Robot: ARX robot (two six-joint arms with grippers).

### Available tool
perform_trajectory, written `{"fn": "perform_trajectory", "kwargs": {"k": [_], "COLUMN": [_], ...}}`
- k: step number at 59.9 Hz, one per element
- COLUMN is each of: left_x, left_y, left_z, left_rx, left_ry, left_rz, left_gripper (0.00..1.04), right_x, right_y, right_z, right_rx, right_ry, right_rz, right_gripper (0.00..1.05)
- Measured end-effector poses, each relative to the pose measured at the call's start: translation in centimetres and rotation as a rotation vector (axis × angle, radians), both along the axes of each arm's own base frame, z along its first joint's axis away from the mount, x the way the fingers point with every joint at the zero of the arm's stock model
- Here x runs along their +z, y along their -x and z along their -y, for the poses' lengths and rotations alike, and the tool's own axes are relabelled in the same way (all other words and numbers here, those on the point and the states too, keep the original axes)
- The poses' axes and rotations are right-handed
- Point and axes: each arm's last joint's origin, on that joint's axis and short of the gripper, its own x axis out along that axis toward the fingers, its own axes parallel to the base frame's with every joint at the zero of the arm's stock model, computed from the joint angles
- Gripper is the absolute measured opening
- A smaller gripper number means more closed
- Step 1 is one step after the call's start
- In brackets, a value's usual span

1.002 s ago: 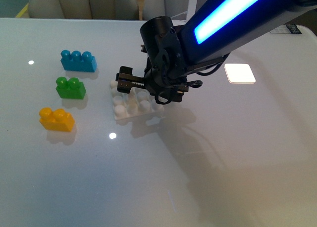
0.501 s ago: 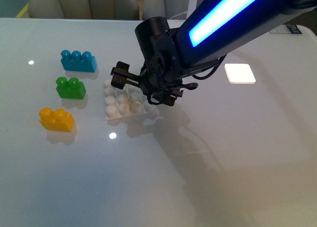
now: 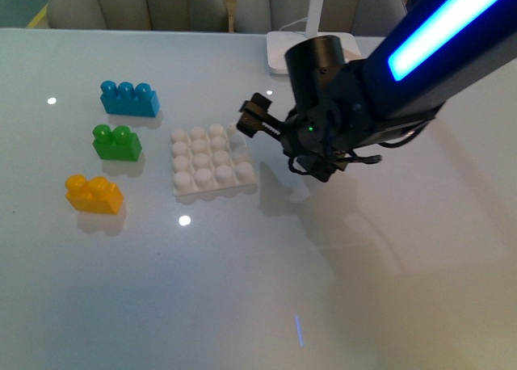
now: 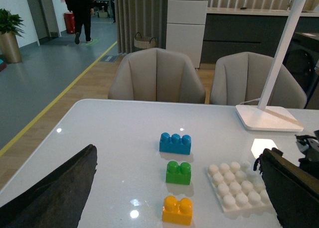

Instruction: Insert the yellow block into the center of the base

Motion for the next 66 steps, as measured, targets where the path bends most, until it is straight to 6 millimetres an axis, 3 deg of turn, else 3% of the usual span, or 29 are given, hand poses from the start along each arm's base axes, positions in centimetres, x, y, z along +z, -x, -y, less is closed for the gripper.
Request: {"fn": "perform_trajectory", "kwargs": {"k": [8, 14, 25, 33, 39, 45, 51, 62, 66], "left_x": [0.0, 0.0, 0.0, 0.0, 0.0, 0.0, 0.0, 0.0, 0.0], "left_y": [0.0, 0.0, 0.0, 0.0, 0.0, 0.0, 0.0, 0.0, 0.0], "left_z": [0.0, 0.0, 0.0, 0.0, 0.0, 0.0, 0.0, 0.0, 0.0], "left_rx": [0.000, 0.000, 0.000, 0.000, -0.001, 0.000, 0.000, 0.000, 0.000], "left_ry": [0.000, 0.000, 0.000, 0.000, 0.000, 0.000, 0.000, 0.000, 0.000], "left_rz": [0.000, 0.000, 0.000, 0.000, 0.000, 0.000, 0.000, 0.000, 0.000], "left_gripper": [0.97, 0.97, 0.97, 0.97, 0.97, 0.97, 0.97, 0.97, 0.97], "right_x": [1.0, 3.2, 9.5, 13.2, 16.1, 18.6, 18.7, 17.9, 18.1], "right_y": [1.0, 2.3, 5.7, 9.7, 14.3, 19.1, 22.3, 25.0, 25.9], "right_z": [3.2, 4.7, 5.9, 7.3, 10.3, 13.4, 15.1, 16.7, 17.2], "right_rx": [-0.068, -0.058, 0.039, 0.090, -0.031, -0.060, -0.046, -0.022, -0.021], "right_ry": [0.009, 0.025, 0.075, 0.151, 0.376, 0.447, 0.485, 0.511, 0.517], "right_rz": [0.020, 0.071, 0.216, 0.319, 0.709, 0.863, 0.876, 0.841, 0.850], "right_gripper": [0.96, 0.96, 0.96, 0.95, 0.74, 0.56, 0.39, 0.05, 0.02]}}
